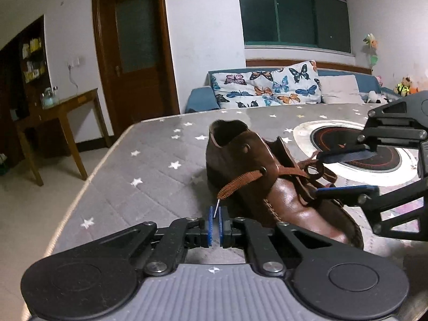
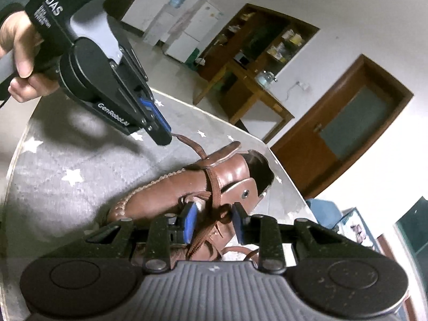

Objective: Lace up shoes with both hands

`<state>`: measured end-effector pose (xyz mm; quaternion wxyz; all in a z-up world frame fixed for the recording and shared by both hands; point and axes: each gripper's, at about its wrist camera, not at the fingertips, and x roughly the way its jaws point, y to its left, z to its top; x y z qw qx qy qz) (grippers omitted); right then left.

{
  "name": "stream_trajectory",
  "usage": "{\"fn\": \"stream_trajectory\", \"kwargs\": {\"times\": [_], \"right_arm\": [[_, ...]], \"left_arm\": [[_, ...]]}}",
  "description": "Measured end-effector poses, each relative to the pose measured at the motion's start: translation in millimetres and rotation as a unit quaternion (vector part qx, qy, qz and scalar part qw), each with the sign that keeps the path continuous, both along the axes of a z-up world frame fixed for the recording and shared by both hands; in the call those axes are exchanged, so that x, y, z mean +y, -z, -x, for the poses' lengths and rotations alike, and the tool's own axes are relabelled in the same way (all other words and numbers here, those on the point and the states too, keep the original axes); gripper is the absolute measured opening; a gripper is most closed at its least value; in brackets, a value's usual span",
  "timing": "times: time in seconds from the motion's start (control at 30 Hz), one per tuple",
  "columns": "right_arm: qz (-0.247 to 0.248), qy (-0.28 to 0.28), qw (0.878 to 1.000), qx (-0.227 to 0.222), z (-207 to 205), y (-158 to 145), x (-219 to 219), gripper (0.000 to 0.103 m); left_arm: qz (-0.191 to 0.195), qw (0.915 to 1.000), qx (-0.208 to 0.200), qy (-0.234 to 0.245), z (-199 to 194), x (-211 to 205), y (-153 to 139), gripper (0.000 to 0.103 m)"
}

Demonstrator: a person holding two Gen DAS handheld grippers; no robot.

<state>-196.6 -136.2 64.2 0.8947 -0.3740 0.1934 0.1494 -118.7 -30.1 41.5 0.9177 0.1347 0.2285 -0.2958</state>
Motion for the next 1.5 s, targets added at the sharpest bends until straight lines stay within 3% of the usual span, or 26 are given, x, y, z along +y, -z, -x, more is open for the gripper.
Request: {"fn": "stream_trajectory", "kwargs": {"times": [0.1, 0.43, 0.57, 0.73, 0.9, 1.17, 1.5], "right_arm": [[-0.021, 0.009, 1.000, 0.007, -0.1, -4.8, -12.7, 0.029], [-0.072, 0.036, 0.997, 0.022, 44.5, 2.7, -39.0, 0.031], [-0.088, 0.049, 0.995, 0.024, 50.4, 1.4, -46.5, 0.032], [-0.133, 0.079, 0.987, 0.040, 49.7, 3.8, -58.2, 0.033], [-0.185, 0.107, 0.973, 0.092, 46.9, 7.3, -70.2, 0.033], [-0.248, 0.142, 0.947, 0.144, 49.5, 5.3, -93.4, 0.034], [-0.248, 0.147, 0.941, 0.175, 56.3, 9.5, -94.8, 0.036]], "left_arm": [[-0.012, 0.9998, -0.010, 0.013, 0.5, -4.5, -1.1, 0.025], [-0.088, 0.9922, -0.061, 0.065, -4.2, -30.7, 9.9, 0.025], [-0.100, 0.9894, -0.072, 0.077, -0.7, -32.6, 14.4, 0.009], [-0.080, 0.9940, -0.069, 0.028, 1.6, -26.5, 16.9, 0.004], [-0.049, 0.9975, -0.049, -0.012, -0.4, -22.9, 12.0, 0.003], [-0.003, 0.9962, -0.043, -0.076, -2.0, -12.2, -3.7, 0.002], [0.022, 0.9895, -0.072, -0.124, 7.2, 14.5, -25.8, 0.002]]}}
